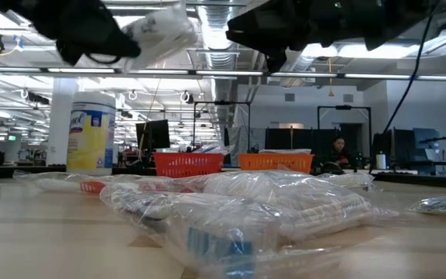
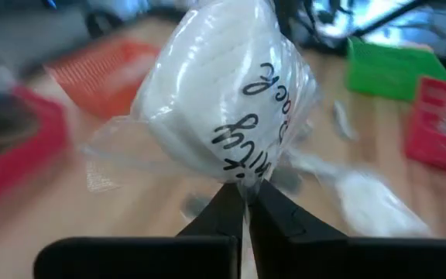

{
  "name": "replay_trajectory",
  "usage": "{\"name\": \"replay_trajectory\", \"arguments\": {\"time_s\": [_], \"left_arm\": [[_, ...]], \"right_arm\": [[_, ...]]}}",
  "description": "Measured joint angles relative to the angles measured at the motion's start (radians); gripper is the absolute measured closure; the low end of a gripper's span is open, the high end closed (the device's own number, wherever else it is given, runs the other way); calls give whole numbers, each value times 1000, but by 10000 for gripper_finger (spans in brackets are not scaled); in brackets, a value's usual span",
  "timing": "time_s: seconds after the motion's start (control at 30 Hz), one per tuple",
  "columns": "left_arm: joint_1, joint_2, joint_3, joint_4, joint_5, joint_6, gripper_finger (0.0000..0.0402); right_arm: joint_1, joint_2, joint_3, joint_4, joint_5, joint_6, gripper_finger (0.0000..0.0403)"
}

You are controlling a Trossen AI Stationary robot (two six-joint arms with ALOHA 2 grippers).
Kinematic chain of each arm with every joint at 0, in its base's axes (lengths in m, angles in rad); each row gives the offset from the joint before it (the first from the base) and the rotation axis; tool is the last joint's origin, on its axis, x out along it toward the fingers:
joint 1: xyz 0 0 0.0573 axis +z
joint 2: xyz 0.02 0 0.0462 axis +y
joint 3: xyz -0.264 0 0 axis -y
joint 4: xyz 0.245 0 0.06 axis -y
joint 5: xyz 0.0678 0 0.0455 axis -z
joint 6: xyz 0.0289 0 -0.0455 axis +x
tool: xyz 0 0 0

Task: Pick & Place Travel size toiletries
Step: Put the white cotton pack into the orange bin

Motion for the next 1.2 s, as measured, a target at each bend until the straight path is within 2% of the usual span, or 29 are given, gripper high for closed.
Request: {"name": "replay_trajectory", "arguments": {"time_s": [0.1, 0.47, 0.6, 0.9, 1.03, 1.2], "left_arm": [[12, 0, 26, 11, -48, 91, 400], [107, 47, 39, 179, -58, 358, 400], [133, 64, 39, 186, -34, 389, 400], [113, 64, 39, 169, -19, 388, 400], [93, 64, 35, 160, -48, 374, 400], [85, 64, 35, 133, -51, 339, 400]], "right_arm": [[-11, 6, 0, 16, 0, 23, 326], [-41, 15, 0, 75, 12, 56, 314], [-58, 14, 17, 49, 14, 76, 267], [-52, 14, 32, -15, 14, 71, 112], [-35, 14, 32, -26, -5, 63, 76], [-7, 14, 32, -30, -8, 33, 52]]}}
